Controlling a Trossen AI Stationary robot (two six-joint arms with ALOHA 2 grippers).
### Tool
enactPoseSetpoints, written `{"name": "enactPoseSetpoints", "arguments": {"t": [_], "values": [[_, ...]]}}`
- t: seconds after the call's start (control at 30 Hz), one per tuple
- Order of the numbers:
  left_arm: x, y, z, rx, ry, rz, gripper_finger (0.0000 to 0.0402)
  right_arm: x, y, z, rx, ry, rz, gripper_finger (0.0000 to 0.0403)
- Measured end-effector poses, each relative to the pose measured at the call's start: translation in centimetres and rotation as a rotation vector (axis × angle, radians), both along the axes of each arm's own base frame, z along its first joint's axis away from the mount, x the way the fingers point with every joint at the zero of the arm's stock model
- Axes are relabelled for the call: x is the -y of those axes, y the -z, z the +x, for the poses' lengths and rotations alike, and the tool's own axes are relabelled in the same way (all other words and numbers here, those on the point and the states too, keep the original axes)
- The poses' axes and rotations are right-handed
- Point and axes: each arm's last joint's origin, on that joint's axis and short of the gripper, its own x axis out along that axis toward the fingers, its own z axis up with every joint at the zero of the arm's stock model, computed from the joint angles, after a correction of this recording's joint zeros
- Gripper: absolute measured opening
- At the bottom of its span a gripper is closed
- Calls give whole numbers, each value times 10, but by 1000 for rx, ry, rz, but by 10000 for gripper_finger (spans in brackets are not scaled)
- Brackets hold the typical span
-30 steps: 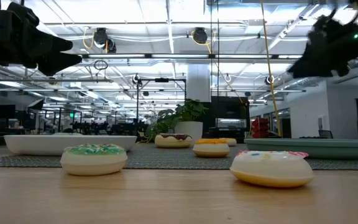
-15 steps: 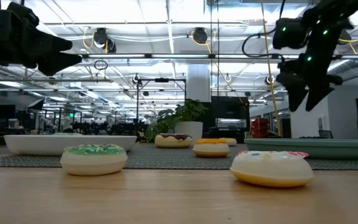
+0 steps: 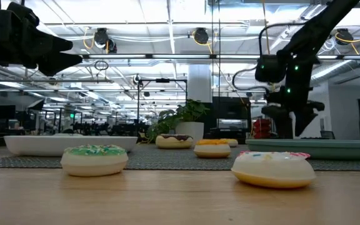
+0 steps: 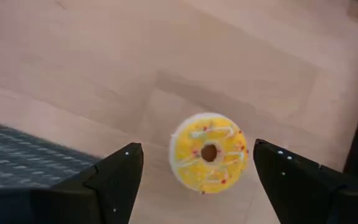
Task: Pick & Place donuts
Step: Put the top small yellow doughnut on top of the blue plate
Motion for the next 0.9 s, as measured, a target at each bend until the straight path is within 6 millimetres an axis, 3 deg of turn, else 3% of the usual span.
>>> {"name": "enactPoseSetpoints", "arguments": {"t": [0.2,0.57,0.9], "values": [[0,0,0,1,0,0,349,8,16,-1,-53,13,42,291],[0,0,0,2,0,0,349,11,16,-2,-45,27,34,284],[0,0,0,2,0,0,349,9,17,-3,-62,25,53,203]]}}
